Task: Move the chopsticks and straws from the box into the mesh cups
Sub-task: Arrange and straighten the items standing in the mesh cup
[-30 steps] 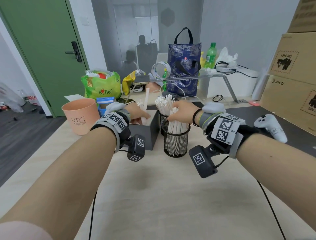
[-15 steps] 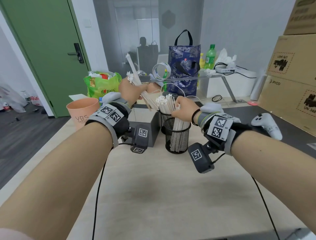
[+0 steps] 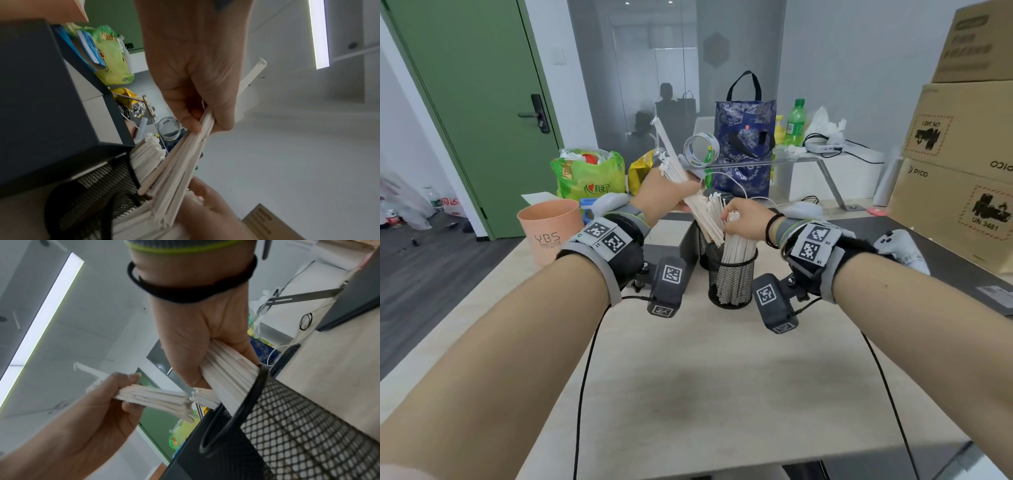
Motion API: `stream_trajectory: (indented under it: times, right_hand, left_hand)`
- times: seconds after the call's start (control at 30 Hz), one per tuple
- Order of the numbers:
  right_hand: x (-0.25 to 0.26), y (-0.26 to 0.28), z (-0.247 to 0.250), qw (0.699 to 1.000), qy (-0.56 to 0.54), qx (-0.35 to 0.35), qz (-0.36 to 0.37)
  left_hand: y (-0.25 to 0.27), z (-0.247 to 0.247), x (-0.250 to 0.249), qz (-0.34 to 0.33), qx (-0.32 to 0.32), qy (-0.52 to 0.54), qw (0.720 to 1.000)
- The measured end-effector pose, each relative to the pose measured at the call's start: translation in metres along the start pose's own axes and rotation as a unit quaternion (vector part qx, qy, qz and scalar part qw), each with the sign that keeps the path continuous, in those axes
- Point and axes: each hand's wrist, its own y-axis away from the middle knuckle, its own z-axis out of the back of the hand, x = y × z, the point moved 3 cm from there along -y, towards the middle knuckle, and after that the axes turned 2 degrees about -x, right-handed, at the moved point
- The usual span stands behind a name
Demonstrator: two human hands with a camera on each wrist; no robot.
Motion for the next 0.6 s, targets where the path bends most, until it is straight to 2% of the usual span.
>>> stream_trajectory:
  times: [0.13,0.33,0.4,0.47,0.53,0.6]
  right_hand:
    - [-0.002,-0.002,-0.001,1.000,-0.001,-0.003,0.002]
    - [-0.001,-0.001,0.000,1.000,-0.010,0.005,0.005]
    - [-0.001,-0.001,-0.001,1.000,-0.009,0.001,0.008]
    - [-0.001,-0.001,0.000,1.000,-0.012,-0.001,0.008]
    - [0.002,0.002,0.000,1.000,-0.021,0.007,0.013]
    - [0.002,0.001,0.000,0.998,-0.051,0.014,0.020]
  left_hand:
    - [0.001,-0.003,0.012,0.028,0.014,-0.023,0.999]
    - [0.005,-0.020,0.019,0.033,0.035,-0.047,0.998]
    - [0.010,-0.028,0.018,0.021,0.058,-0.084,0.994]
    - [0.016,-0.036,0.022,0.020,0.095,-0.158,0.983]
    - [0.020,-0.043,0.031,0.077,0.140,-0.224,0.962]
    - [0.022,-0.045,0.038,0.117,0.147,-0.272,0.944]
